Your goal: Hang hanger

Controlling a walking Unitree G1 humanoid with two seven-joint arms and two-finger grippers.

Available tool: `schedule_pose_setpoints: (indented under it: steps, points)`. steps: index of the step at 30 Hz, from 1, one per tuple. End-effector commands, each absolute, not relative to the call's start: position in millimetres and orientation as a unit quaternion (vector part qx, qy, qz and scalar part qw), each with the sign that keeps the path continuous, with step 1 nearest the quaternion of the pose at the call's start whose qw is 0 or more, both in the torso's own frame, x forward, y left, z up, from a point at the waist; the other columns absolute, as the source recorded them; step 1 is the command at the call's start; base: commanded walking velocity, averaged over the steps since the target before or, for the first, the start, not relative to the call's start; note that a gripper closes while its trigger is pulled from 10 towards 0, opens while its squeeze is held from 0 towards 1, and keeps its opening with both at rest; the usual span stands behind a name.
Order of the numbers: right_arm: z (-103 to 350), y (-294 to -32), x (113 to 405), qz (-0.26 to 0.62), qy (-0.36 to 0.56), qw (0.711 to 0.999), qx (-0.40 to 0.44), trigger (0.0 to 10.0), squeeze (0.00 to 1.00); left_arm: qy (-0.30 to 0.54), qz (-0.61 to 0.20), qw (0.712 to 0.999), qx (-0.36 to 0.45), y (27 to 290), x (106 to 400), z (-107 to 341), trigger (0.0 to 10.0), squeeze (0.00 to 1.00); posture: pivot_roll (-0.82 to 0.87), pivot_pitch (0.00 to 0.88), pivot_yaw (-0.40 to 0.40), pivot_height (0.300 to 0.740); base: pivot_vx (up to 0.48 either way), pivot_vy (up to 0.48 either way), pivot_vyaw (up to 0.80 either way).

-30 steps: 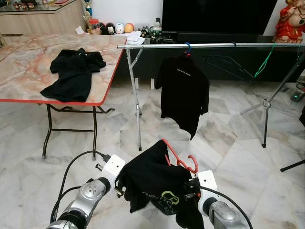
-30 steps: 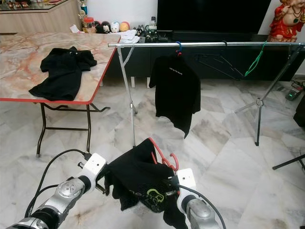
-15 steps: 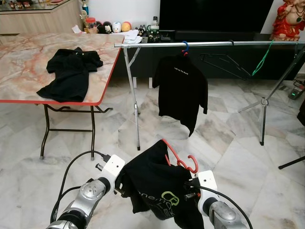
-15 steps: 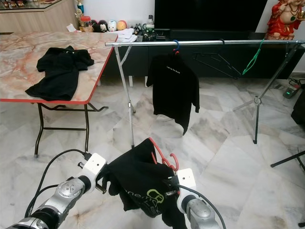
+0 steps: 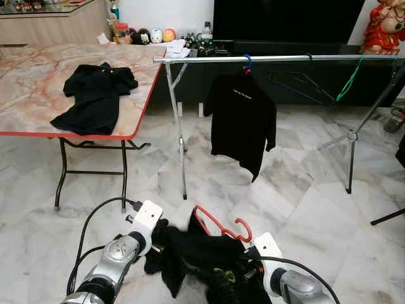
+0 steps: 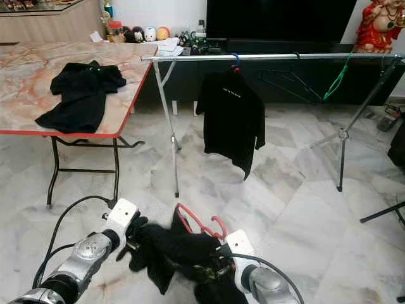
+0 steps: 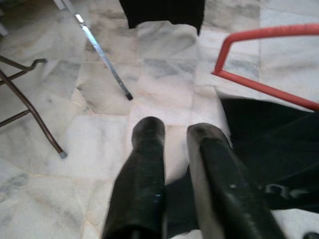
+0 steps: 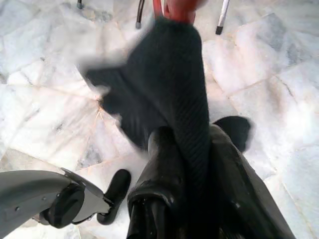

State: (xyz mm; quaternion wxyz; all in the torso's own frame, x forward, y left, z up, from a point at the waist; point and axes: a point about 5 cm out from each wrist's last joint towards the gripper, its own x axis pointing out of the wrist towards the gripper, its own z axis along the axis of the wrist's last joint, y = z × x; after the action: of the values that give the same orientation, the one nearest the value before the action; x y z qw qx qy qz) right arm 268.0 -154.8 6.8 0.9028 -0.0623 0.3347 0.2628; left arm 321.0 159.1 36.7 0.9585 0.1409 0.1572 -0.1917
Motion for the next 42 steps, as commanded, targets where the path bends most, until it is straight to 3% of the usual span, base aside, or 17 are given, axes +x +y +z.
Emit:
schedule_pose_setpoints:
  steps: [1,5,8,9,10,12,18,19,20,21,26,29,32,36,38,42]
  points:
    - [18.4,-153.1,273.5,0.269,0.313,0.909,-0.061,10.0,0.00,0.164,-0.198,0.954,0.155,158.3,317.8,33.2,10.0,1.00,0.02,0.078,0.024,0.740,0.000,0.000,0.00]
    - [19.5,-152.5,272.3,0.281,0.319,0.903,-0.059,10.0,0.00,0.167,-0.165,0.959,0.160,164.8,319.3,33.4,10.0,1.00,0.01,0.080,0.026,0.740,0.000,0.000,0.00]
    - [28.4,-155.5,277.1,0.284,0.281,0.915,-0.062,10.0,0.00,0.170,-0.162,0.960,0.153,168.5,320.1,34.4,10.0,1.00,0.01,0.081,0.025,0.740,0.000,0.000,0.00]
    - [31.5,-156.5,279.4,0.282,0.271,0.918,-0.065,10.0,0.00,0.168,-0.173,0.959,0.151,167.0,319.8,34.8,10.0,0.31,0.01,0.080,0.026,0.740,0.000,0.000,0.00]
    - [32.2,-156.6,279.9,0.286,0.271,0.917,-0.067,10.0,0.00,0.168,-0.179,0.957,0.153,166.4,319.6,34.8,10.0,0.00,0.01,0.080,0.027,0.740,0.000,0.000,0.00]
    - [32.4,-156.7,279.7,0.297,0.277,0.911,-0.074,10.0,0.00,0.167,-0.186,0.955,0.157,165.7,319.3,34.9,10.0,0.00,0.01,0.080,0.029,0.740,0.000,0.000,0.00]
    - [27.3,-171.7,275.1,0.389,0.330,0.837,-0.197,10.0,0.00,0.186,-0.253,0.930,0.192,165.8,312.0,30.2,10.0,0.00,0.01,0.075,0.033,0.740,0.000,0.000,0.00]
    - [28.3,-179.8,277.2,0.414,0.343,0.807,-0.244,10.0,0.00,0.193,-0.290,0.913,0.213,166.1,307.3,27.7,10.0,0.00,0.01,0.071,0.030,0.740,0.000,0.000,0.00]
    - [28.3,-179.8,277.2,0.414,0.343,0.807,-0.244,10.0,0.00,0.193,-0.290,0.913,0.213,166.1,307.3,27.7,10.0,0.00,0.01,0.071,0.030,0.740,0.000,0.000,0.00]
    - [30.8,-190.0,280.6,0.435,0.361,0.774,-0.285,10.0,0.00,0.209,-0.348,0.886,0.222,164.9,298.6,23.3,10.0,0.00,0.01,0.068,0.024,0.740,0.000,0.000,0.00]
    - [42.0,-196.5,291.9,0.481,0.377,0.733,-0.298,10.0,0.00,0.233,-0.450,0.843,0.181,161.1,284.4,24.7,10.0,0.00,0.03,0.062,0.010,0.740,0.000,0.000,0.00]
    - [43.7,-193.0,296.5,0.505,0.384,0.703,-0.321,10.0,0.00,0.262,-0.513,0.802,0.158,157.1,273.2,24.9,10.0,0.00,0.04,0.058,-0.004,0.740,0.000,0.000,0.00]
    - [46.1,-185.3,301.6,0.511,0.374,0.705,-0.320,10.0,0.00,0.265,-0.509,0.803,0.163,154.7,274.7,22.5,10.0,0.00,0.04,0.058,-0.008,0.740,0.000,0.000,0.00]
    - [51.2,-166.7,305.5,0.552,0.357,0.688,-0.307,10.0,0.00,0.240,-0.480,0.831,0.149,143.8,286.3,27.7,10.0,0.00,0.04,0.046,-0.019,0.740,0.000,0.000,0.00]
    - [47.9,-163.4,306.1,0.558,0.358,0.671,-0.332,10.0,0.00,0.231,-0.491,0.831,0.125,134.4,288.6,34.8,10.0,0.00,0.05,0.043,-0.027,0.740,0.000,0.000,0.00]
    - [49.2,-158.3,309.7,0.562,0.351,0.671,-0.331,10.0,0.00,0.239,-0.497,0.826,0.115,130.4,288.6,35.6,10.0,0.00,0.05,0.038,-0.030,0.740,0.000,0.000,0.00]
